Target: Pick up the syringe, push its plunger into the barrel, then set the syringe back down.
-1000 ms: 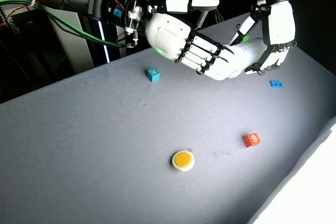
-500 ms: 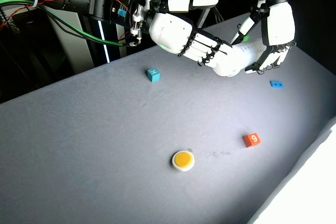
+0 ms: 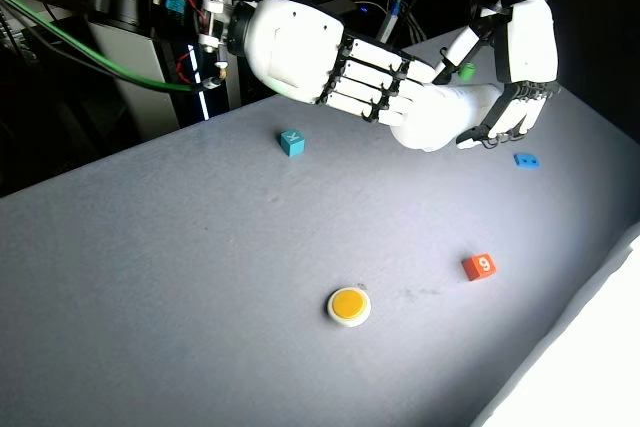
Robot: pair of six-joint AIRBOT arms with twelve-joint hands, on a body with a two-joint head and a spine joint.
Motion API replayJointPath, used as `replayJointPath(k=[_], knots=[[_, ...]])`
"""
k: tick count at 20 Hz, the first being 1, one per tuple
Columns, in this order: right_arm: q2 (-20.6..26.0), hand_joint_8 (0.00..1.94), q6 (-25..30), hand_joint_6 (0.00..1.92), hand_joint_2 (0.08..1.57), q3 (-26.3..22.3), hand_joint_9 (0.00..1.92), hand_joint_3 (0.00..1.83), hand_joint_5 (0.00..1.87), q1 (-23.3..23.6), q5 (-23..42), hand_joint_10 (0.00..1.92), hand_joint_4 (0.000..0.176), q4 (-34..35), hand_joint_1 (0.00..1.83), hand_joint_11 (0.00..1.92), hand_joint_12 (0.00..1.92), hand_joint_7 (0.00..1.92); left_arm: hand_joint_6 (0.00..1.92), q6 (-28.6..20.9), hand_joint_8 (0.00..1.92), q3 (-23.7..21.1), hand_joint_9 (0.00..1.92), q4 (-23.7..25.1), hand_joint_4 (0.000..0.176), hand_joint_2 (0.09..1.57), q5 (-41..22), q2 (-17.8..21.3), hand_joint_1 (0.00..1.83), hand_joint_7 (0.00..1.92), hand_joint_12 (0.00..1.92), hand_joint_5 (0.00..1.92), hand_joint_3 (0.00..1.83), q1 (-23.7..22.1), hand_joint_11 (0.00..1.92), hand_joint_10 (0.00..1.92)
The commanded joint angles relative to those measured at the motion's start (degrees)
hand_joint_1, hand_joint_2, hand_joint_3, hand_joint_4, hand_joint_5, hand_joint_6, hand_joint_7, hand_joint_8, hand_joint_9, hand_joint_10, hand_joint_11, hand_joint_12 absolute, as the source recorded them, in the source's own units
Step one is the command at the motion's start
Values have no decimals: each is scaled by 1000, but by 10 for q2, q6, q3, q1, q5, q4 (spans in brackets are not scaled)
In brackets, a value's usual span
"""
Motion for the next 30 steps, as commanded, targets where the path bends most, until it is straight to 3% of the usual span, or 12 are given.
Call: replayJointPath(k=[1, 4, 10, 13, 18, 22, 24, 28, 30], knots=[[9, 0, 3, 6, 1178, 3, 0, 0, 25, 8, 66, 0, 0, -31, 0, 0, 0, 0, 949, -4, 610, 1, 1059, 18, 5, 1059, -58, 1, 1246, 1195, 1388, 1030, 0, -1, 533, 538], [44, 0, 3, 0, 1180, 21, 0, 0, 11, 5, 72, 0, 0, -31, 0, 0, 0, 0, 956, -4, 610, 6, 1060, 59, 3, 1059, -100, 2, 1247, 1190, 1407, 1034, 0, 19, 531, 539], [116, 0, 40, 3, 1189, 68, 0, 3, 19, -68, 4, 0, 0, -112, 0, 0, 0, 0, 1011, -3, 634, 13, 1043, 108, 0, 1071, -153, 7, 1243, 1162, 1421, 1010, 1, 53, 518, 522], [117, 0, 35, 6, 1181, 92, 0, 0, 28, -91, -20, 0, 0, -171, 0, 0, 0, 0, 964, -3, 613, 17, 1044, 145, 3, 1060, -217, 9, 1246, 1197, 1448, 1023, 0, 78, 514, 576], [112, 0, 27, 4, 1188, 94, 0, 3, 31, -82, -55, 0, 0, -248, 0, 0, 0, 0, 977, -3, 692, 35, 1005, 218, 0, 1069, -353, 5, 1243, 1169, 1472, 999, 1, 140, 494, 657], [106, 0, 39, 8, 1189, 94, 0, 2, 44, -64, -102, 0, 0, -254, 0, 0, 0, 0, 978, -3, 647, 75, 1019, 300, 0, 1065, -482, -14, 1245, 1190, 1441, 1004, 0, 201, 504, 643], [104, 0, 52, 6, 1191, 95, 0, 3, 43, -53, -111, 0, 0, -260, 0, 0, 0, 0, 952, -3, 694, 89, 1017, 317, 0, 1065, -518, -22, 1245, 1176, 1463, 1006, 2, 221, 502, 675], [103, 0, 66, 2, 1191, 104, 0, 2, 36, -47, -132, 0, 0, -272, 0, 0, 0, 0, 1043, -4, 671, 97, 995, 320, 0, 1078, -437, -38, 1241, 1158, 1470, 977, 0, 233, 467, 647], [98, 0, 66, 5, 1192, 109, 0, 2, 45, -48, -131, 0, 0, -272, 0, 0, 0, 0, 940, -4, 736, 88, 983, 266, 0, 1068, -325, -44, 1243, 1164, 1508, 1006, 0, 234, 470, 773]])
